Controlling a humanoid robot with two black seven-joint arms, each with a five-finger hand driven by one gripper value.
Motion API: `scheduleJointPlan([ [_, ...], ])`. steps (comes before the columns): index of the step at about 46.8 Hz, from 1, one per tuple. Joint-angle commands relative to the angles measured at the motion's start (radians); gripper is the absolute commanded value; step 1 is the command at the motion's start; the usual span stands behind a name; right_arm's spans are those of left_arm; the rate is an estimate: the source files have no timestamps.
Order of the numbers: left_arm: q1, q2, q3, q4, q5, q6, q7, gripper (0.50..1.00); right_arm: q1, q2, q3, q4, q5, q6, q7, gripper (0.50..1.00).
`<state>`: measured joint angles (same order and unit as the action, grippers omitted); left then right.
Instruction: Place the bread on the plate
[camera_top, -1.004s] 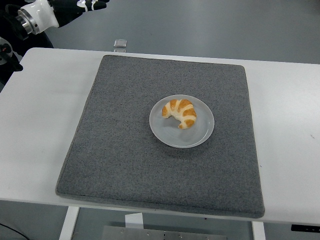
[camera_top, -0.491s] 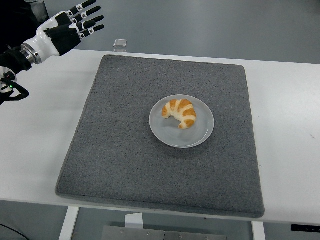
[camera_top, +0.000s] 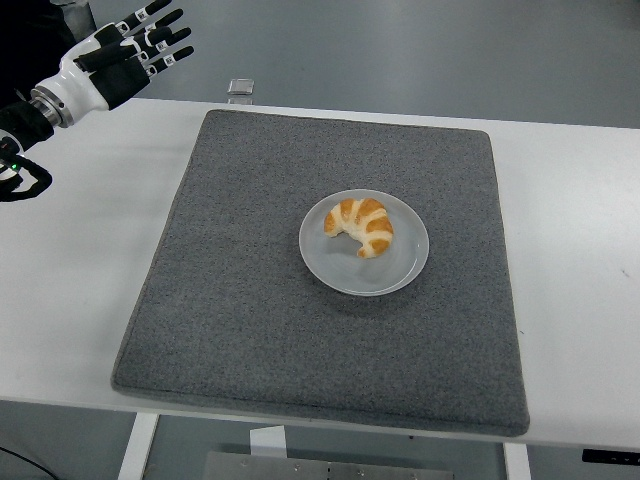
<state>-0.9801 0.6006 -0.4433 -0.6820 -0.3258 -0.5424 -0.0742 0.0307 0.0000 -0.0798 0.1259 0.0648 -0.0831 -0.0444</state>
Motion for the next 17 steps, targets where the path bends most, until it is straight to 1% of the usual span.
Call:
scheduleJointPlan([
  [1,0.0,-0.013,-0.009,0.019,-0.009,0.002,0.031,0.996,0.0,0.0,0.0,0.0,0.0,-0.001,0.0,0.952],
  [5,-0.002,-0.047,-0.014,0.045,-0.01,0.004,0.043,0.996,0.0,0.0,0.0,0.0,0.0,-0.003,0.0,0.952],
  [13,0.0,-0.079,-0.02,0.071,-0.009,0.004,0.047,0.996,-0.002,0.0,0.0,0.0,0.001,-0.012,0.001,0.952],
  [17,-0.002,-0.081,-0.02,0.071,-0.009,0.004,0.047,0.996,-0.003,0.0,0.0,0.0,0.001,-0.012,0.001,0.952],
])
